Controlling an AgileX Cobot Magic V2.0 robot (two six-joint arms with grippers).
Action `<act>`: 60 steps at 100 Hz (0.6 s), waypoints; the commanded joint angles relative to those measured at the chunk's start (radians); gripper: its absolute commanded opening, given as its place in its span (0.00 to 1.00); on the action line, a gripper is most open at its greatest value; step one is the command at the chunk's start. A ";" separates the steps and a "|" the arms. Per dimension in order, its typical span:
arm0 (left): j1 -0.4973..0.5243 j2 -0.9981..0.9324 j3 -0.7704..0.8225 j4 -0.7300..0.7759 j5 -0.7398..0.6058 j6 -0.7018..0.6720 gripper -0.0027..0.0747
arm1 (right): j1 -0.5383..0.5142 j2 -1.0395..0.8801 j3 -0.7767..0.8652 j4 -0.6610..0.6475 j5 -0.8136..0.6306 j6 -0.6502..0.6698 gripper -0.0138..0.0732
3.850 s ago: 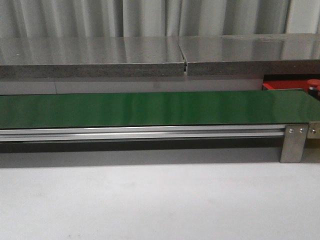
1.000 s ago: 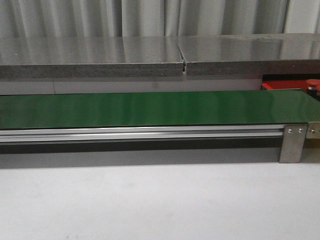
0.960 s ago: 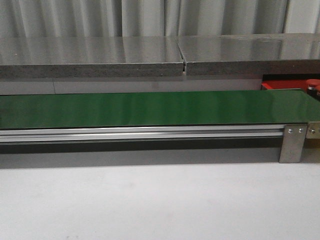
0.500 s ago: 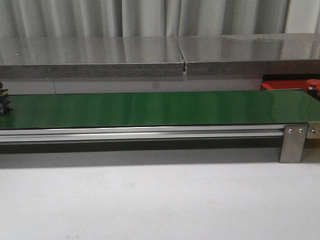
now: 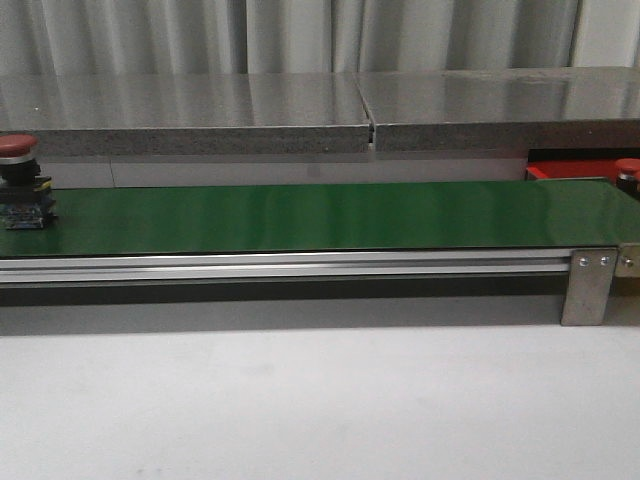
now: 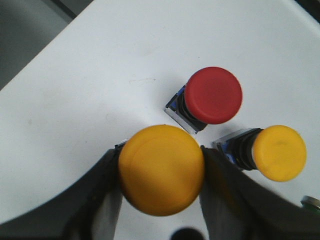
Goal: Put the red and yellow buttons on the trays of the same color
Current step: 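Carry the red button onto the belt start and open the left gripper, then grasp a yellow button from the pile with the left gripper, set it on the belt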
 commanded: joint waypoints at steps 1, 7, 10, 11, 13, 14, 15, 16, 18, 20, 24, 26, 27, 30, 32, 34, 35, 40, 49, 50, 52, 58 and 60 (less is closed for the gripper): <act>-0.009 -0.120 0.020 -0.009 -0.025 0.011 0.35 | -0.002 0.003 -0.027 -0.004 -0.070 -0.007 0.08; -0.009 -0.161 0.066 -0.009 -0.038 0.011 0.35 | -0.002 0.003 -0.027 -0.004 -0.070 -0.007 0.08; -0.009 -0.181 0.097 -0.012 -0.050 0.011 0.35 | -0.002 0.003 -0.027 -0.004 -0.070 -0.007 0.08; -0.009 -0.191 0.103 -0.012 -0.055 0.011 0.35 | -0.002 0.003 -0.027 -0.004 -0.070 -0.007 0.08; -0.009 -0.207 0.121 -0.012 -0.060 0.011 0.35 | -0.002 0.003 -0.027 -0.004 -0.070 -0.007 0.08; -0.009 -0.213 0.128 -0.012 -0.065 0.011 0.35 | -0.002 0.003 -0.027 -0.004 -0.070 -0.007 0.08; -0.009 -0.218 0.140 -0.012 -0.067 0.011 0.35 | -0.002 0.003 -0.027 -0.004 -0.070 -0.007 0.08; -0.009 -0.230 0.145 -0.012 -0.070 0.011 0.35 | -0.002 0.003 -0.027 -0.004 -0.070 -0.007 0.08; -0.011 -0.246 0.163 -0.015 -0.074 0.018 0.35 | -0.002 0.003 -0.027 -0.004 -0.070 -0.007 0.08; -0.011 -0.263 0.179 -0.018 -0.074 0.026 0.35 | -0.002 0.003 -0.027 -0.004 -0.070 -0.007 0.08; -0.015 -0.290 0.210 -0.020 -0.076 0.033 0.35 | -0.002 0.003 -0.027 -0.004 -0.070 -0.007 0.08; -0.016 -0.307 0.224 -0.020 -0.076 0.035 0.35 | -0.002 0.003 -0.027 -0.004 -0.070 -0.007 0.08; -0.017 -0.318 0.228 -0.020 -0.076 0.039 0.35 | -0.002 0.003 -0.027 -0.004 -0.070 -0.007 0.08; -0.018 -0.337 0.246 -0.020 -0.079 0.051 0.35 | -0.002 0.003 -0.027 -0.004 -0.070 -0.007 0.08; -0.023 -0.351 0.257 -0.022 -0.078 0.053 0.35 | -0.002 0.003 -0.027 -0.004 -0.070 -0.007 0.08; -0.026 -0.366 0.267 -0.022 -0.078 0.053 0.35 | -0.002 0.003 -0.027 -0.004 -0.070 -0.007 0.08; -0.028 -0.371 0.270 -0.022 -0.078 0.053 0.35 | -0.002 0.003 -0.027 -0.004 -0.070 -0.007 0.08; -0.037 -0.400 0.292 -0.022 -0.078 0.057 0.35 | -0.002 0.003 -0.027 -0.004 -0.070 -0.007 0.08; -0.070 -0.446 0.318 -0.022 -0.078 0.070 0.35 | -0.002 0.003 -0.027 -0.004 -0.070 -0.007 0.08; -0.076 -0.449 0.322 -0.022 -0.078 0.070 0.35 | -0.002 0.003 -0.027 -0.004 -0.070 -0.007 0.08; -0.085 -0.456 0.324 -0.022 -0.078 0.070 0.35 | -0.002 0.003 -0.027 -0.004 -0.070 -0.007 0.08; -0.110 -0.468 0.327 -0.022 -0.072 0.075 0.35 | -0.002 0.003 -0.027 -0.004 -0.070 -0.007 0.08; -0.121 -0.468 0.327 -0.022 -0.070 0.074 0.35 | -0.002 0.003 -0.027 -0.004 -0.070 -0.007 0.08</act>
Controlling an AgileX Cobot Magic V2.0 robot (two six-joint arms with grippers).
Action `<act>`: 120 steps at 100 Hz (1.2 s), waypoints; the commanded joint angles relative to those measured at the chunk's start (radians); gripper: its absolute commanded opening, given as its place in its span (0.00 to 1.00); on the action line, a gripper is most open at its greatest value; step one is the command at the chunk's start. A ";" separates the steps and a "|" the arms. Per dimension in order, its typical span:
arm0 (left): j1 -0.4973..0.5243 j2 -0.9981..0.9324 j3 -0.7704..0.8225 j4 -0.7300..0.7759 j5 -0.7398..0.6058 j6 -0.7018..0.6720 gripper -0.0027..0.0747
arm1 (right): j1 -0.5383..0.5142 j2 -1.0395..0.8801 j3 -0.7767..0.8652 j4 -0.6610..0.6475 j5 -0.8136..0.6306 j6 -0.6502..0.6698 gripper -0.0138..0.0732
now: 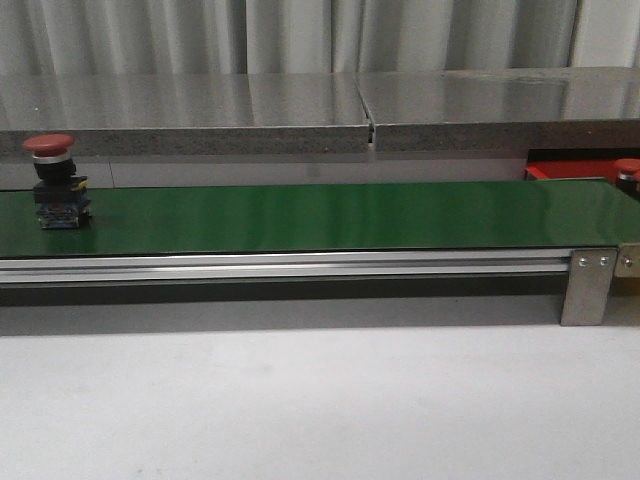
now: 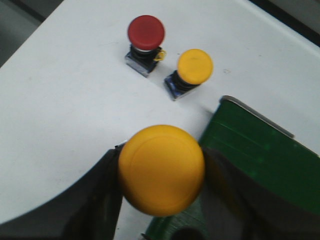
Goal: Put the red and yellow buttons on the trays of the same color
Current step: 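Grasp a yellow button from the pile with the left gripper, set it on the belt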
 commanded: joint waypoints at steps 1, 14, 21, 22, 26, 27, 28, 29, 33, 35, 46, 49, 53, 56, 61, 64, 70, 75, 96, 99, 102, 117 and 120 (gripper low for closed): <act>-0.044 -0.065 -0.018 -0.022 -0.046 0.008 0.35 | -0.002 0.003 -0.027 -0.004 -0.070 -0.007 0.08; -0.098 -0.059 -0.018 -0.022 -0.033 0.008 0.35 | -0.002 0.003 -0.027 -0.004 -0.070 -0.007 0.08; -0.118 -0.056 -0.018 -0.022 -0.033 0.008 0.35 | -0.002 0.003 -0.027 -0.004 -0.070 -0.007 0.08; -0.118 -0.056 -0.018 -0.022 -0.033 0.008 0.35 | -0.002 0.003 -0.027 -0.004 -0.070 -0.007 0.08; -0.129 -0.054 -0.018 -0.022 -0.033 0.008 0.35 | -0.002 0.003 -0.027 -0.004 -0.070 -0.007 0.08; -0.132 -0.055 -0.018 -0.022 -0.033 0.008 0.35 | -0.002 0.003 -0.027 -0.004 -0.070 -0.007 0.08; -0.131 -0.054 -0.018 -0.022 -0.033 0.008 0.35 | -0.002 0.003 -0.027 -0.004 -0.070 -0.007 0.08; -0.134 -0.052 -0.018 -0.022 -0.033 0.008 0.35 | -0.002 0.003 -0.027 -0.004 -0.070 -0.007 0.08; -0.141 -0.047 -0.018 -0.022 -0.033 0.008 0.35 | -0.002 0.003 -0.027 -0.004 -0.070 -0.007 0.08; -0.144 -0.044 -0.018 -0.022 -0.031 0.008 0.35 | -0.002 0.003 -0.027 -0.004 -0.070 -0.007 0.08; -0.150 -0.023 -0.018 -0.022 -0.014 0.008 0.35 | -0.002 0.003 -0.027 -0.004 -0.070 -0.007 0.08; -0.150 -0.013 -0.018 -0.022 -0.009 0.008 0.35 | -0.002 0.003 -0.027 -0.004 -0.070 -0.007 0.08; -0.150 -0.008 -0.018 -0.020 -0.004 0.008 0.35 | -0.002 0.003 -0.027 -0.004 -0.070 -0.007 0.08; -0.150 0.000 -0.018 -0.020 0.000 0.008 0.35 | -0.002 0.003 -0.027 -0.004 -0.070 -0.007 0.08; -0.150 0.005 -0.018 -0.020 0.004 0.008 0.35 | -0.002 0.003 -0.027 -0.004 -0.070 -0.007 0.08; -0.150 0.009 -0.018 -0.020 0.006 0.008 0.35 | -0.002 0.003 -0.027 -0.004 -0.070 -0.007 0.08; -0.150 0.009 -0.018 -0.020 0.006 0.008 0.38 | -0.002 0.003 -0.027 -0.004 -0.070 -0.007 0.08; -0.150 0.009 -0.018 -0.020 0.006 0.011 0.46 | -0.002 0.003 -0.027 -0.004 -0.070 -0.007 0.08; -0.150 0.009 -0.018 -0.020 0.006 0.011 0.74 | -0.002 0.003 -0.027 -0.004 -0.070 -0.007 0.08; -0.150 0.009 -0.018 -0.020 0.006 0.011 0.74 | -0.002 0.003 -0.027 -0.004 -0.070 -0.007 0.08; -0.150 0.009 -0.018 -0.020 0.006 0.011 0.74 | -0.002 0.003 -0.027 -0.004 -0.070 -0.007 0.08; -0.150 -0.016 -0.018 -0.020 -0.007 0.011 0.74 | -0.002 0.003 -0.027 -0.004 -0.070 -0.007 0.08; -0.150 -0.024 -0.018 -0.020 -0.007 0.016 0.74 | -0.002 0.003 -0.027 -0.004 -0.070 -0.007 0.08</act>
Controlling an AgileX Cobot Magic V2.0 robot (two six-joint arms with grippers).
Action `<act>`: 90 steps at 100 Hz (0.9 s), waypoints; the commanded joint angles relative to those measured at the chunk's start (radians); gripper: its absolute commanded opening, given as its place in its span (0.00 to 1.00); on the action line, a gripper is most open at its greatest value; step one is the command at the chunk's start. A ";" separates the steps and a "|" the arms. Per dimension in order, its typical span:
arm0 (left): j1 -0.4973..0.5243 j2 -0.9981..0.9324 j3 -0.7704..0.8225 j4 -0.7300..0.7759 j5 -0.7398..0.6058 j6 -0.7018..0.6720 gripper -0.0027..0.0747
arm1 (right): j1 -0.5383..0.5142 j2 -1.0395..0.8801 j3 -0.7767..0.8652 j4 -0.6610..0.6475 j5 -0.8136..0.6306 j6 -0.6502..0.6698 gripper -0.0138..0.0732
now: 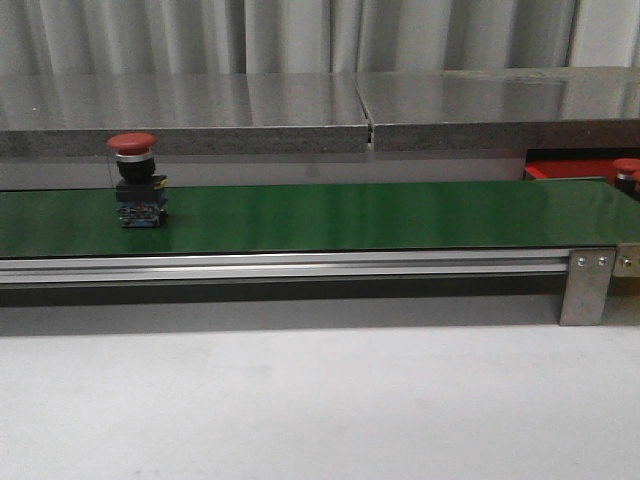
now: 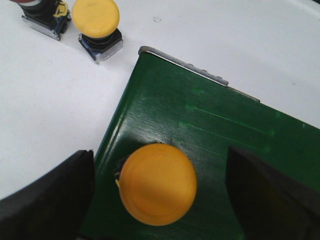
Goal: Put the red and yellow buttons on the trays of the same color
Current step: 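Grasp a yellow button from the pile with the left gripper, set it on the belt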
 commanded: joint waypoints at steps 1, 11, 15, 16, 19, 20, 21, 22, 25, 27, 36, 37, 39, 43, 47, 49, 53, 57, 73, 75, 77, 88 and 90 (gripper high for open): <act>-0.006 -0.076 -0.026 -0.014 -0.048 0.007 0.74 | -0.002 0.003 -0.027 -0.004 -0.070 -0.007 0.08; -0.021 -0.119 -0.026 -0.016 -0.036 0.062 0.69 | -0.002 0.003 -0.027 -0.004 -0.070 -0.007 0.08; -0.037 -0.138 -0.024 -0.021 -0.034 0.075 0.62 | -0.002 0.003 -0.027 -0.004 -0.070 -0.007 0.08; -0.039 -0.145 -0.024 -0.023 -0.036 0.075 0.59 | -0.002 0.003 -0.027 -0.004 -0.070 -0.007 0.08; -0.053 -0.161 -0.021 -0.030 -0.042 0.078 0.51 | -0.002 0.003 -0.027 -0.004 -0.070 -0.007 0.08; -0.061 -0.169 -0.020 -0.033 -0.047 0.081 0.47 | -0.002 0.003 -0.027 -0.004 -0.070 -0.007 0.08; -0.065 -0.173 -0.018 -0.033 -0.047 0.081 0.45 | -0.002 0.003 -0.027 -0.004 -0.070 -0.007 0.08; -0.074 -0.177 -0.019 -0.033 -0.049 0.084 0.42 | -0.002 0.003 -0.027 -0.004 -0.070 -0.007 0.08; -0.093 -0.197 -0.014 -0.033 -0.056 0.092 0.30 | -0.002 0.003 -0.027 -0.004 -0.070 -0.007 0.08; -0.107 -0.209 -0.011 -0.033 -0.056 0.099 0.23 | -0.002 0.003 -0.027 -0.004 -0.070 -0.007 0.08; -0.172 -0.255 0.003 -0.033 -0.063 0.108 0.02 | -0.002 0.003 -0.027 -0.004 -0.070 -0.007 0.08; -0.177 -0.262 0.006 -0.033 -0.063 0.108 0.01 | -0.002 0.003 -0.027 -0.004 -0.070 -0.007 0.08; -0.193 -0.274 0.012 -0.033 -0.069 0.108 0.01 | -0.002 0.003 -0.027 -0.004 -0.070 -0.007 0.08; -0.224 -0.293 0.024 -0.033 -0.074 0.108 0.01 | -0.002 0.003 -0.027 -0.004 -0.070 -0.007 0.08; -0.251 -0.317 0.037 -0.033 -0.079 0.108 0.01 | -0.002 0.003 -0.027 -0.004 -0.070 -0.007 0.08; -0.266 -0.329 0.048 -0.033 -0.083 0.108 0.01 | -0.002 0.003 -0.027 -0.004 -0.070 -0.007 0.08; -0.297 -0.353 0.062 -0.033 -0.090 0.108 0.01 | -0.002 0.003 -0.027 -0.004 -0.070 -0.007 0.08; -0.328 -0.373 0.081 -0.033 -0.096 0.108 0.01 | -0.002 0.003 -0.027 -0.004 -0.070 -0.007 0.08; -0.430 -0.477 0.176 -0.033 -0.133 0.108 0.01 | -0.002 0.003 -0.027 -0.004 -0.070 -0.007 0.08; -0.436 -0.491 0.190 -0.033 -0.135 0.108 0.01 | -0.002 0.003 -0.027 -0.004 -0.070 -0.007 0.08; -0.446 -0.505 0.205 -0.033 -0.142 0.108 0.01 | -0.002 0.003 -0.027 -0.004 -0.070 -0.007 0.08; -0.486 -0.587 0.282 -0.036 -0.153 0.108 0.01 | -0.002 0.003 -0.027 -0.004 -0.070 -0.007 0.08; -0.491 -0.598 0.297 -0.036 -0.156 0.108 0.01 | -0.002 0.003 -0.027 -0.004 -0.070 -0.007 0.08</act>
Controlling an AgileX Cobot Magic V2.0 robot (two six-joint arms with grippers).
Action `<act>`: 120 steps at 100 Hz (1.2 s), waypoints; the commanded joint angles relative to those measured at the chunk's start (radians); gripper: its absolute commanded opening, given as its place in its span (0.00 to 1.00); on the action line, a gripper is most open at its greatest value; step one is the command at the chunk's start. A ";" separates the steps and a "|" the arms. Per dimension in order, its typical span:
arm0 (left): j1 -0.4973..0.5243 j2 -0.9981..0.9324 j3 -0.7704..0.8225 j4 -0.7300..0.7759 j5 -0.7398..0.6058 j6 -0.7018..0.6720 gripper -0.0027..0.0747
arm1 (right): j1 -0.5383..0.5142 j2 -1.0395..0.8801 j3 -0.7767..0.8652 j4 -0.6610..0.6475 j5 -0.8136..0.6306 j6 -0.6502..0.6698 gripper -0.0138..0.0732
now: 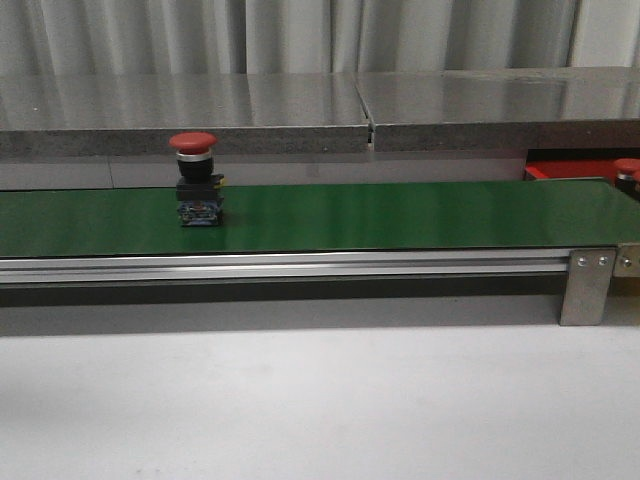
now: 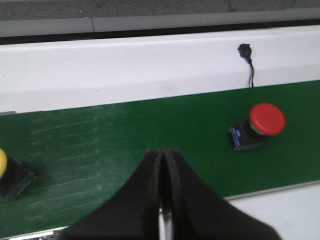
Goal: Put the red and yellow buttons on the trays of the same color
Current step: 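Grasp a yellow button from the pile with the left gripper, set it on the belt, then lower the right gripper onto the red button on the belt, grasp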
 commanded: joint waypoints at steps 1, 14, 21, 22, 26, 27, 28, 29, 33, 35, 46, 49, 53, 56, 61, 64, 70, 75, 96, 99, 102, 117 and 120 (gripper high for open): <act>-0.034 -0.096 0.037 -0.018 -0.077 0.001 0.01 | -0.002 0.003 -0.027 -0.004 -0.070 -0.007 0.08; -0.059 -0.194 0.125 -0.021 -0.085 0.001 0.01 | -0.002 0.003 -0.027 -0.004 -0.070 -0.007 0.08; -0.062 -0.248 0.169 -0.021 -0.081 0.001 0.01 | -0.002 0.003 -0.027 -0.004 -0.070 -0.007 0.08; -0.062 -0.259 0.173 -0.021 -0.081 0.001 0.01 | -0.002 0.003 -0.027 -0.004 -0.070 -0.007 0.08; -0.062 -0.290 0.200 -0.021 -0.077 0.001 0.01 | -0.002 0.003 -0.027 -0.004 -0.070 -0.007 0.08; -0.062 -0.296 0.204 -0.021 -0.077 0.001 0.01 | -0.002 0.003 -0.027 -0.004 -0.070 -0.007 0.08; -0.062 -0.301 0.214 -0.021 -0.077 0.001 0.01 | -0.002 0.003 -0.027 -0.004 -0.070 -0.007 0.08; -0.062 -0.312 0.223 -0.021 -0.077 0.001 0.01 | -0.002 0.003 -0.027 -0.004 -0.070 -0.007 0.08; -0.062 -0.343 0.246 -0.021 -0.077 0.001 0.01 | -0.002 0.003 -0.027 -0.004 -0.070 -0.007 0.08; -0.062 -0.353 0.259 -0.021 -0.077 0.001 0.01 | -0.002 0.003 -0.027 -0.004 -0.070 -0.007 0.08; -0.062 -0.428 0.323 -0.021 -0.071 0.001 0.01 | -0.002 0.003 -0.027 -0.004 -0.070 -0.007 0.08; -0.062 -0.443 0.341 -0.021 -0.065 0.001 0.01 | -0.002 0.003 -0.027 -0.004 -0.071 -0.007 0.08; -0.062 -0.465 0.358 -0.021 -0.054 0.001 0.01 | -0.002 0.003 -0.027 -0.004 -0.071 -0.007 0.08; -0.062 -0.478 0.372 -0.021 -0.049 0.001 0.01 | -0.002 0.003 -0.027 -0.004 -0.071 -0.007 0.08; -0.062 -0.501 0.391 -0.023 -0.046 0.001 0.01 | -0.002 0.003 -0.027 -0.004 -0.071 -0.007 0.08; -0.062 -0.512 0.402 -0.028 -0.046 0.001 0.01 | -0.002 0.003 -0.027 -0.004 -0.071 -0.007 0.08; -0.062 -0.528 0.415 -0.028 -0.046 0.001 0.01 | -0.002 0.003 -0.027 -0.004 -0.071 -0.007 0.08; -0.062 -0.537 0.420 -0.028 -0.046 0.001 0.01 | -0.002 0.003 -0.027 -0.004 -0.069 -0.007 0.08; -0.062 -0.539 0.421 -0.020 -0.039 0.001 0.01 | -0.002 0.033 -0.043 -0.004 -0.090 -0.007 0.08; -0.062 -0.539 0.421 -0.020 -0.039 0.001 0.01 | -0.002 0.048 -0.051 -0.001 -0.080 -0.007 0.08; -0.062 -0.539 0.421 -0.020 -0.039 0.001 0.01 | -0.002 0.071 -0.064 0.001 -0.066 -0.007 0.08; -0.062 -0.539 0.421 -0.020 -0.039 0.001 0.01 | -0.002 0.185 -0.125 0.006 -0.030 -0.007 0.08; -0.062 -0.539 0.421 -0.020 -0.039 0.001 0.01 | -0.002 0.209 -0.139 0.006 -0.023 -0.007 0.08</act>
